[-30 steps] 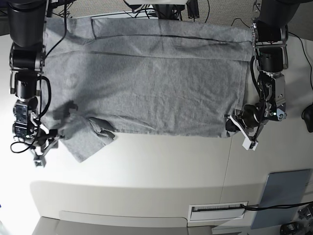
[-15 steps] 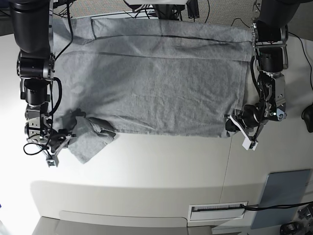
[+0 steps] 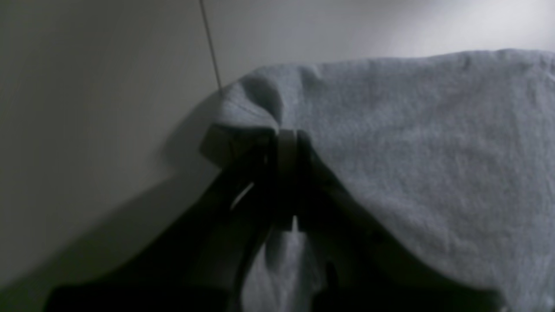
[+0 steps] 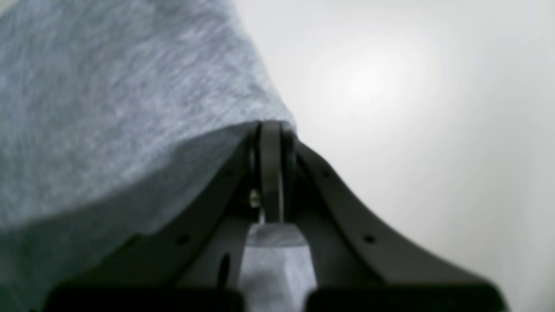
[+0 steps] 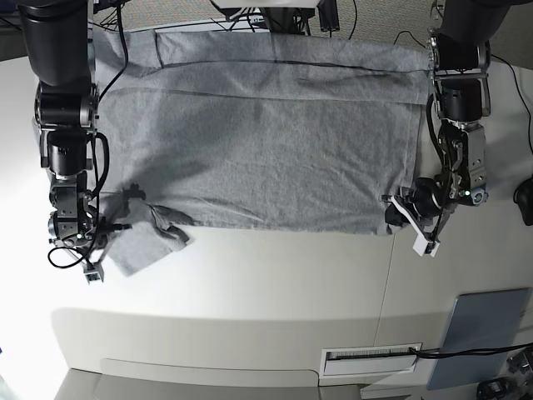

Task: Fold the T-shirt properly
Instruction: 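Move the right gripper to the hem corner and grasp it, then lift the hem with both grippers and fold it toward the collar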

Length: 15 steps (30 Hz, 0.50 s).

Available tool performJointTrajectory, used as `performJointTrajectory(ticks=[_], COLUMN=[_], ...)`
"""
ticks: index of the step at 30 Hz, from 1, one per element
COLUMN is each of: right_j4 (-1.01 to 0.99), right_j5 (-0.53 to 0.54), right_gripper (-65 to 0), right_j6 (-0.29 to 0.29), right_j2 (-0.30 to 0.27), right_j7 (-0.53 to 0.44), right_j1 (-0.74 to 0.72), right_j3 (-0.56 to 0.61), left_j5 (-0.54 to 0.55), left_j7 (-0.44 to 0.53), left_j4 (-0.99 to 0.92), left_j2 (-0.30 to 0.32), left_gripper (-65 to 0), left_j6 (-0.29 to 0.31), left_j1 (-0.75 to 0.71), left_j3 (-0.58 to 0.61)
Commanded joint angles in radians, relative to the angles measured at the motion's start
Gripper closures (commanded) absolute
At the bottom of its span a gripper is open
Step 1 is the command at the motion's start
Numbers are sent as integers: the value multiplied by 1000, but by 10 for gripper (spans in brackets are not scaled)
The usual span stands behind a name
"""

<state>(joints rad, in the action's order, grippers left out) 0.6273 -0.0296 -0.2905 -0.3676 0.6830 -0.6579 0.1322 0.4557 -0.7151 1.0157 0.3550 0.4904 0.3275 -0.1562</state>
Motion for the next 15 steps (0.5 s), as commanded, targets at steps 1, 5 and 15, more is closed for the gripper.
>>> performJointTrajectory(ticks=[1,5,15], right_j4=[45,201,802], right_j5=[4,35,40], right_gripper=[0,0,0], right_j6=[3,3,131], right_j2=[-21,-44,-153], right_j7=[2,48,173], right_j1=[-31,24,321], right_j3=[-1,-1,-4], left_j5=[16,17,65], left_j7=[19,16,14], left_j4=[34,102,349], left_j2=[15,19,20], left_gripper=[0,0,0], left_j6=[1,1,-38], left_j1=[29,3,-142], left_j3=[-2,-4,-4])
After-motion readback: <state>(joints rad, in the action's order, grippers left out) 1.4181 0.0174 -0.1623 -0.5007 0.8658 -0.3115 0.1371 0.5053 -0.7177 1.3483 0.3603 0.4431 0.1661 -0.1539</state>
